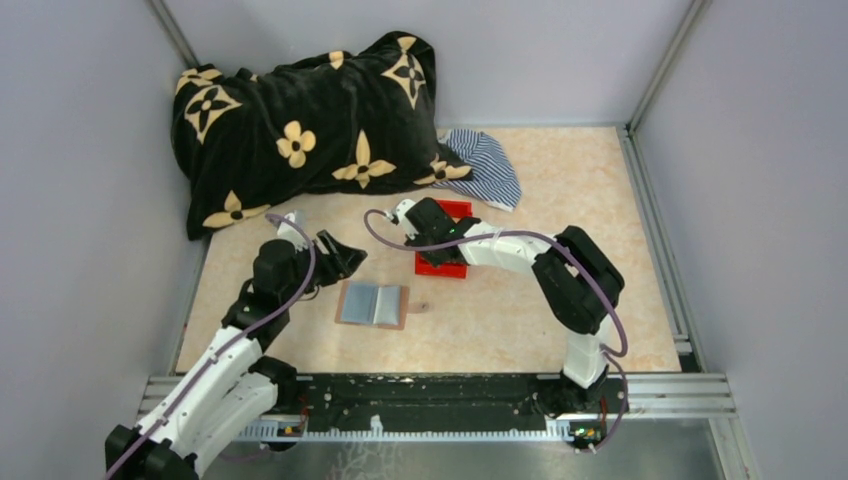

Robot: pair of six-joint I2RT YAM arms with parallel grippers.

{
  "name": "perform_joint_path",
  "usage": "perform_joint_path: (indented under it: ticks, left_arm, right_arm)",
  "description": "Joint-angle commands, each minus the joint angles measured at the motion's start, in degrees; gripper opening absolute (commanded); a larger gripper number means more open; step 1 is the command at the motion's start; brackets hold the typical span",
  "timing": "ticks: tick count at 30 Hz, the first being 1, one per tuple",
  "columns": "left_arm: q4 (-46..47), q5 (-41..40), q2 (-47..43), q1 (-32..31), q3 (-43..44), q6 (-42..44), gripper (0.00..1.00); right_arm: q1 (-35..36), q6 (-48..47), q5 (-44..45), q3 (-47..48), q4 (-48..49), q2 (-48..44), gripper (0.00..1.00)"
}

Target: Take the credit cards out of the card holder

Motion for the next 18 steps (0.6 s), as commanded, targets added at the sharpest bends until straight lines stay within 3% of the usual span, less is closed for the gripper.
perform_joint_path:
  ticks: [1,7,12,18]
  left_arm:
    - [7.8,6.0,3.2,-1.1,1.8,0.6,0.68]
    - [16.3,6.1,6.8,-4.4,-0.6,-4.8,0.72]
    - [21.9,-3.9,16.2,-19.4,3.8,-0.9,0.82]
    - [27.2,-6.8,29.1,-23.6,10.8,1.1,0.81]
  right_arm:
    - [0.3,2.4,-2.0,2.8,2.0,-5.3,0.0]
    - [-3.2,5.8,-0.2,2.1,1.9,-8.8,0.0]
    - [-8.6,9.3,-2.2,0.9,4.7,-15.3,0.0]
    - [-10.3,9.4,-1.3,1.0,6.3,-20.5,0.0]
